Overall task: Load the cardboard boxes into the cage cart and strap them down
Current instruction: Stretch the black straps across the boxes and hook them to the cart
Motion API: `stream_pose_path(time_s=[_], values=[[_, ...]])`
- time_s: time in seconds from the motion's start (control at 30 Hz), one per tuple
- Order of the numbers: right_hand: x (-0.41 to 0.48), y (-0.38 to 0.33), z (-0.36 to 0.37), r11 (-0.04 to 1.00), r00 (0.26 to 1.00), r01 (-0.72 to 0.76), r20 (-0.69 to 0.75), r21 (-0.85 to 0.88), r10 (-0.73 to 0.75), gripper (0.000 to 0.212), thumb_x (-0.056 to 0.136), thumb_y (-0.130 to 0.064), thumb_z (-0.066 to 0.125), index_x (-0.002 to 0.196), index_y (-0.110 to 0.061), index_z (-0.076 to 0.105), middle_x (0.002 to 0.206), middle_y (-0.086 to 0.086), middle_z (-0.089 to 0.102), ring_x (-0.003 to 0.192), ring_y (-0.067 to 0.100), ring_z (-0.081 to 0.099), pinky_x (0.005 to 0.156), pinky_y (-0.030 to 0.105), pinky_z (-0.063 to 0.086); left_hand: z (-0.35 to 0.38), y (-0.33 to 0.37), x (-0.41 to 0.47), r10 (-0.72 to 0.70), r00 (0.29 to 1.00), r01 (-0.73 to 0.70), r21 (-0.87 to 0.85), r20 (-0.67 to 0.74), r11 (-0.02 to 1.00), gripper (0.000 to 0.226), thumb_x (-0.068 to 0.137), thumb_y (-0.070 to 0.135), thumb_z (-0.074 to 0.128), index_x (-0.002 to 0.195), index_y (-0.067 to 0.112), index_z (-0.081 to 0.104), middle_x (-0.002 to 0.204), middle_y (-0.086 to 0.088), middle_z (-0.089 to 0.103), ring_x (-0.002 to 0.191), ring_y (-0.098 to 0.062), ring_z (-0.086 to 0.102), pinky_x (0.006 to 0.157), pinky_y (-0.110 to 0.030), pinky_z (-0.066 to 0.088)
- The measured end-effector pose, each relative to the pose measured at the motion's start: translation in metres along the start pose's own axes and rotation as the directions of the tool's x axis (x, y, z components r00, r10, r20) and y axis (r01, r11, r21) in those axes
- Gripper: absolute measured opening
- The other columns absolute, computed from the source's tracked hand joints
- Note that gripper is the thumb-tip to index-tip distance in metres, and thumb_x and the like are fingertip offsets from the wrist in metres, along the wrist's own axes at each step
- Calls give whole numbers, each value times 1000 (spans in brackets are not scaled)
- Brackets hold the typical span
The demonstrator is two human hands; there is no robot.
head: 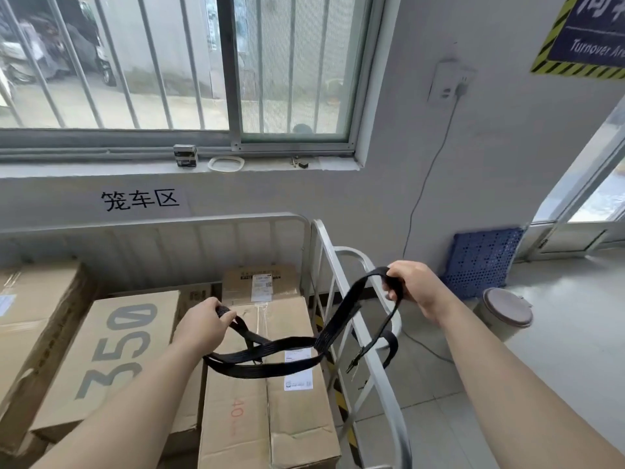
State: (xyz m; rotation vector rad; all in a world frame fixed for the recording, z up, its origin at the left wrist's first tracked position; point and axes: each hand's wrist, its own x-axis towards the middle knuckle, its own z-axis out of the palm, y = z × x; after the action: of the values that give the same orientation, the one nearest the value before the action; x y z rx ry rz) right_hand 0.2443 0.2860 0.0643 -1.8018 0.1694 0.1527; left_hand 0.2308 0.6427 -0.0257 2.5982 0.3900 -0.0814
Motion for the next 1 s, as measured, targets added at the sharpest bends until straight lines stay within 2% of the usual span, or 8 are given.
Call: stream_pose_path(time_s=[0.17, 0.33, 0.5, 0.63, 0.7, 0.83, 0.9, 1.0], values=[[-9, 14, -15, 997, 998, 30, -49, 64, -27, 21, 92, -14, 61, 75, -3, 56, 59, 8, 48, 45, 13, 40, 56, 25, 41, 16, 13, -5, -2, 1000, 3, -73, 10, 997, 20, 93, 37, 57, 97, 18, 55, 93, -3, 65, 82, -23, 58, 72, -34, 48], [-11, 19, -29, 995, 998, 44, -39, 84, -41, 13, 90, -10, 63, 79, -3, 66, 65, 8, 54, 54, 14, 49, 63, 25, 45, 42, 37, -10, 16, 993, 5, -180, 115, 984, 41, 93, 28, 60, 129, 13, 48, 117, -10, 60, 91, -24, 59, 75, -32, 45], [-15, 18, -50, 967, 989, 95, -132, 236, -65, 22, 93, -2, 52, 73, -8, 59, 58, 4, 46, 51, 14, 41, 74, 33, 48, 58, 52, -16, 121, 972, -95, -135, 202, 986, 42, 74, 29, 80, 111, 14, 64, 98, 0, 60, 93, -18, 61, 83, -31, 51], [-11, 8, -74, 848, 973, 214, -188, 486, -138, 21, 95, -5, 47, 76, -11, 57, 60, 4, 47, 57, 15, 47, 80, 36, 47, 71, 55, -19, 138, 949, -113, -100, 284, 989, 22, 74, 24, 76, 93, 19, 68, 87, 3, 63, 78, -11, 58, 61, -19, 42], [-8, 7, -84, 816, 970, 239, -177, 526, -170, 22, 95, -7, 46, 78, -12, 58, 65, 4, 50, 60, 16, 51, 82, 38, 46, 80, 57, -21, 114, 943, -86, -101, 313, 991, 20, 78, 19, 75, 94, 23, 64, 85, 5, 64, 79, -11, 59, 62, -20, 44], [-3, 19, -97, 879, 979, 196, -140, 435, -149, 23, 90, -14, 49, 74, -16, 65, 69, 6, 57, 67, 18, 56, 79, 38, 42, 99, 67, -24, 55, 944, -46, -37, 325, 998, 22, 83, 8, 65, 101, 20, 64, 95, 0, 64, 85, -18, 58, 65, -23, 45], [-1, 30, -100, 928, 986, 143, -125, 343, -106, 22, 92, -12, 46, 77, -13, 62, 68, 6, 60, 68, 19, 57, 78, 37, 43, 107, 72, -24, 38, 949, -41, 5, 312, 999, 28, 83, 6, 57, 108, 17, 66, 107, -6, 66, 94, -22, 60, 77, -27, 49], [4, 44, -101, 950, 994, 73, -101, 304, -44, 22, 96, -7, 43, 83, -10, 60, 68, 5, 62, 66, 17, 59, 77, 35, 44, 115, 77, -22, 5, 952, -26, 66, 307, 997, 37, 86, 9, 50, 120, 17, 61, 125, -12, 54, 94, -24, 58, 80, -29, 46]])
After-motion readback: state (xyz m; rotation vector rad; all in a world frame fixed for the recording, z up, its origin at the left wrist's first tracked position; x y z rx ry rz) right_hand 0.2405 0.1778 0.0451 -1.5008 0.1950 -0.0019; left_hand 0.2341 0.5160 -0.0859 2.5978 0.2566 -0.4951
